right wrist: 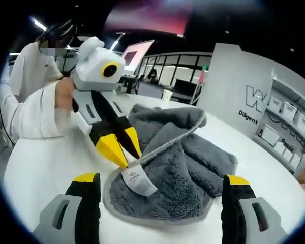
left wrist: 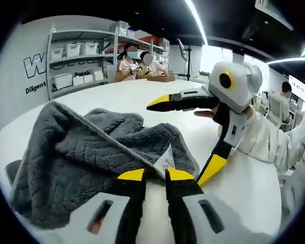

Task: Open the folded towel by lifting each exposed corner and separating the folded layers until the towel lies flat within the target outline without major curled edges

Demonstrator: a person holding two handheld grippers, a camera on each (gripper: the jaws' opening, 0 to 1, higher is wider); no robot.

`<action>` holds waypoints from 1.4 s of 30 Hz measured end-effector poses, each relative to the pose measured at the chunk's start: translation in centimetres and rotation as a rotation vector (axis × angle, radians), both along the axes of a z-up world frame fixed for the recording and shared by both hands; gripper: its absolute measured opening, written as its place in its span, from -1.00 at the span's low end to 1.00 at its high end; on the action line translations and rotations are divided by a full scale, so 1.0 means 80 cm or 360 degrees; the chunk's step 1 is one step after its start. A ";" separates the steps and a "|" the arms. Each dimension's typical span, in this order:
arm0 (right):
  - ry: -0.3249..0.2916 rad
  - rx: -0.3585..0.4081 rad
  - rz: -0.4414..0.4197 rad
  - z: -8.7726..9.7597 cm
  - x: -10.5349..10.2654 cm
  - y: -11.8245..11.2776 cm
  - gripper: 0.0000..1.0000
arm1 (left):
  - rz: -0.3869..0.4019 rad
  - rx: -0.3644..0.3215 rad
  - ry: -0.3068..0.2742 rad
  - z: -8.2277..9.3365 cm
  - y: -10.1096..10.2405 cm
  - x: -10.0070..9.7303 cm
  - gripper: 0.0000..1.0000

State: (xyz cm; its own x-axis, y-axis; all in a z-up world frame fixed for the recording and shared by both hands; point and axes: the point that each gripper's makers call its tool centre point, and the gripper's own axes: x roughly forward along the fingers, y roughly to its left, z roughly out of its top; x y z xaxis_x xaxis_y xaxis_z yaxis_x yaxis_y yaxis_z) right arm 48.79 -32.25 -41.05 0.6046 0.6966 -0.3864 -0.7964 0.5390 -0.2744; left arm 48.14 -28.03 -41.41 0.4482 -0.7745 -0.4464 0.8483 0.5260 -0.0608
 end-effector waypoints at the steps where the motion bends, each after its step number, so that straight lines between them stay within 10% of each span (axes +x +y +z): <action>1: -0.0001 -0.0002 -0.0003 0.000 0.001 0.000 0.98 | 0.0021 -0.0005 -0.0005 0.002 0.006 0.003 -0.61; 17: 0.0008 -0.0018 -0.0003 -0.004 0.001 0.000 0.98 | 0.0213 -0.0026 0.0043 0.005 0.040 0.023 0.53; 42: 0.0024 0.0229 -0.0014 0.018 0.000 0.014 0.78 | 0.0391 -0.0192 0.0015 0.031 0.086 0.039 0.93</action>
State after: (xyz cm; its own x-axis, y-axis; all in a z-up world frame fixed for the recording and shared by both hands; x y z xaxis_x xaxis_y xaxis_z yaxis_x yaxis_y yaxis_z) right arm 48.79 -31.10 -39.57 0.6059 0.7400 -0.2919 -0.7948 0.5790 -0.1819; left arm 51.25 -21.12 -38.92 0.6254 -0.6908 -0.3628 0.6952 0.7044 -0.1428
